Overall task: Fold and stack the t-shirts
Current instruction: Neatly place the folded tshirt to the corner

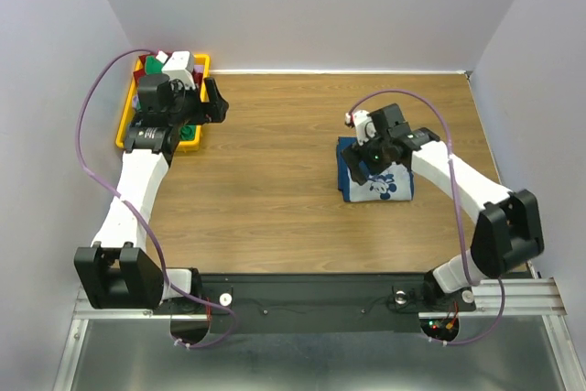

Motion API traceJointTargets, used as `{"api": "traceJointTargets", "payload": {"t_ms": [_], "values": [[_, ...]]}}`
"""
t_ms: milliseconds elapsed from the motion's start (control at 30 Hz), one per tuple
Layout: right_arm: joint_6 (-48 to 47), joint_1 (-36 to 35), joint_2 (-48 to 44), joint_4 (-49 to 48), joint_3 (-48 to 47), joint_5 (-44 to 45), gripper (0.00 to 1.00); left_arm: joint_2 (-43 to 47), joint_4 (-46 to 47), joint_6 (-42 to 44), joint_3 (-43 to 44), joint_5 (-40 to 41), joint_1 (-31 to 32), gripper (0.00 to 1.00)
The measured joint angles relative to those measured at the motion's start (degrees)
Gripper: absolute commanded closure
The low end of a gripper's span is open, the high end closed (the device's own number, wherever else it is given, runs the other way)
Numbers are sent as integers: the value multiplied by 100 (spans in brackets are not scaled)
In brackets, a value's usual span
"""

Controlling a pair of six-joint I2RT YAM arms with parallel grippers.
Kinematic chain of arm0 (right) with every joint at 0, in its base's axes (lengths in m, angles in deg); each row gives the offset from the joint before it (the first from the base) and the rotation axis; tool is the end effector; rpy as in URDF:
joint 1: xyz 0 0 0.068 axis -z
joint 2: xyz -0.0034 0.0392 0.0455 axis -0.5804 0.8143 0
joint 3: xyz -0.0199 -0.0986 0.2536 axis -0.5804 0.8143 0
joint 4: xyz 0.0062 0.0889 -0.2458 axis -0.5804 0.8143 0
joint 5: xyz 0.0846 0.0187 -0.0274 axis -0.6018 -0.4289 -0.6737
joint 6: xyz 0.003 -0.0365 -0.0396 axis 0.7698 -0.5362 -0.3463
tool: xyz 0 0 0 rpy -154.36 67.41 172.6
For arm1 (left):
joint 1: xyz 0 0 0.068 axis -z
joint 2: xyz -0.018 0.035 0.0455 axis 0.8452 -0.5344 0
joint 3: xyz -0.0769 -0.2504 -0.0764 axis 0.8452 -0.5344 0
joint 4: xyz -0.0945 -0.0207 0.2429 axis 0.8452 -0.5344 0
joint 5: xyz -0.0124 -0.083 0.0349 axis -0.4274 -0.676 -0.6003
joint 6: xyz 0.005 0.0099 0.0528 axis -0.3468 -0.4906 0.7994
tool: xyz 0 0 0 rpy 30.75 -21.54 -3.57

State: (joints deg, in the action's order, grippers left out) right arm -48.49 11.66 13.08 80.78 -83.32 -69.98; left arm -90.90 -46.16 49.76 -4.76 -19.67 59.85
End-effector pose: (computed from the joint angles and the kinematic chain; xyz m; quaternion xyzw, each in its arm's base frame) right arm 0.2851 0.1313 0.2545 -0.3335 0.8998 0.0881 0.2672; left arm 0.2996 -0.0222 0.3833 0.0758 0.7854 -0.1603 0.5930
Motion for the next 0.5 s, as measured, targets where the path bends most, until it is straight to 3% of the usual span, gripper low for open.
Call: {"api": "traceJointTargets", "payload": {"t_ms": [200, 500], "values": [[1095, -22, -238, -52, 168, 236, 13, 258, 291, -26, -118, 144, 4, 1], [2068, 396, 905, -90, 431, 927, 19, 214, 310, -66, -122, 293, 4, 1]]}}
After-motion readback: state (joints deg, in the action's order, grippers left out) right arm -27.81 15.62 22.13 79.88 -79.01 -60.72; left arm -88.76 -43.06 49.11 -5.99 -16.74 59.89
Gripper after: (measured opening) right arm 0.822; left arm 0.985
